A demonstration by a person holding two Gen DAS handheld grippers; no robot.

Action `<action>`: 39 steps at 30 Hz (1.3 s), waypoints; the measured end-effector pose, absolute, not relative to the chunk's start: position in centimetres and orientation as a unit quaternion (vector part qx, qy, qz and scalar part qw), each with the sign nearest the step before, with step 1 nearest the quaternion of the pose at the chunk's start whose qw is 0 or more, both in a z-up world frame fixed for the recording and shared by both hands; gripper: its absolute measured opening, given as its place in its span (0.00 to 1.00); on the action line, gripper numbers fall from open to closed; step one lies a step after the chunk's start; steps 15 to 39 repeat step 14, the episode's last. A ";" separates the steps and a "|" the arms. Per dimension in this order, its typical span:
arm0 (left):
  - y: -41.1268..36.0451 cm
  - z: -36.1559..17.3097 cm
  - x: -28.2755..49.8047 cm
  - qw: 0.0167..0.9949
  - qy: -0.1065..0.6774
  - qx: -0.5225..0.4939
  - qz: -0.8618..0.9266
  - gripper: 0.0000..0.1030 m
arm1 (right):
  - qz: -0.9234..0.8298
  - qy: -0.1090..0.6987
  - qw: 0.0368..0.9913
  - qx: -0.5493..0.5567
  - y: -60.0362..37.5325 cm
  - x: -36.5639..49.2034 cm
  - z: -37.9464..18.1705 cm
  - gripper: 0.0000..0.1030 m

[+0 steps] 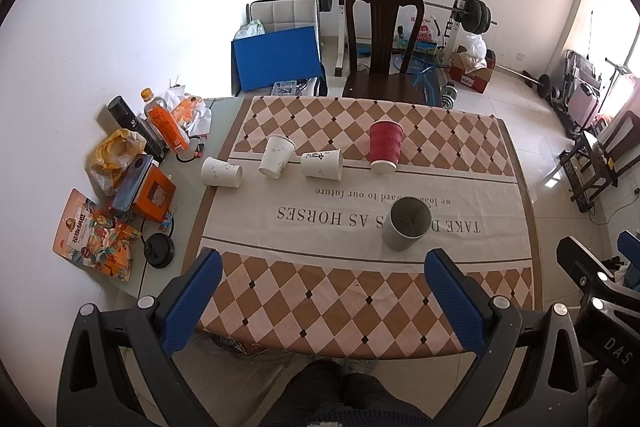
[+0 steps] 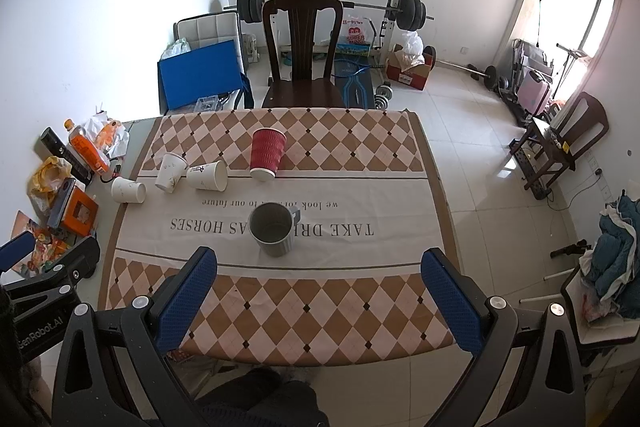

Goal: Flip cup upright

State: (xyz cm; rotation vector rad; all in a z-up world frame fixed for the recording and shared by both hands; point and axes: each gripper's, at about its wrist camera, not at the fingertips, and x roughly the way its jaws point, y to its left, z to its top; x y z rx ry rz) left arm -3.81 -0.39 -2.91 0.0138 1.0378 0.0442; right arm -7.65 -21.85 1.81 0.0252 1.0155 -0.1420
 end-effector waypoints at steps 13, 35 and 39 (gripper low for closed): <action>-0.4 -2.8 -3.8 0.868 0.496 0.008 0.022 1.00 | -0.068 0.486 0.871 0.012 -21.8 -7.6 1.8 1.00; -0.5 -2.6 -3.7 0.868 0.497 0.007 0.021 1.00 | -0.069 0.486 0.871 0.012 -21.8 -7.6 1.8 1.00; -0.5 -2.6 -3.7 0.868 0.497 0.007 0.021 1.00 | -0.069 0.486 0.871 0.012 -21.8 -7.6 1.8 1.00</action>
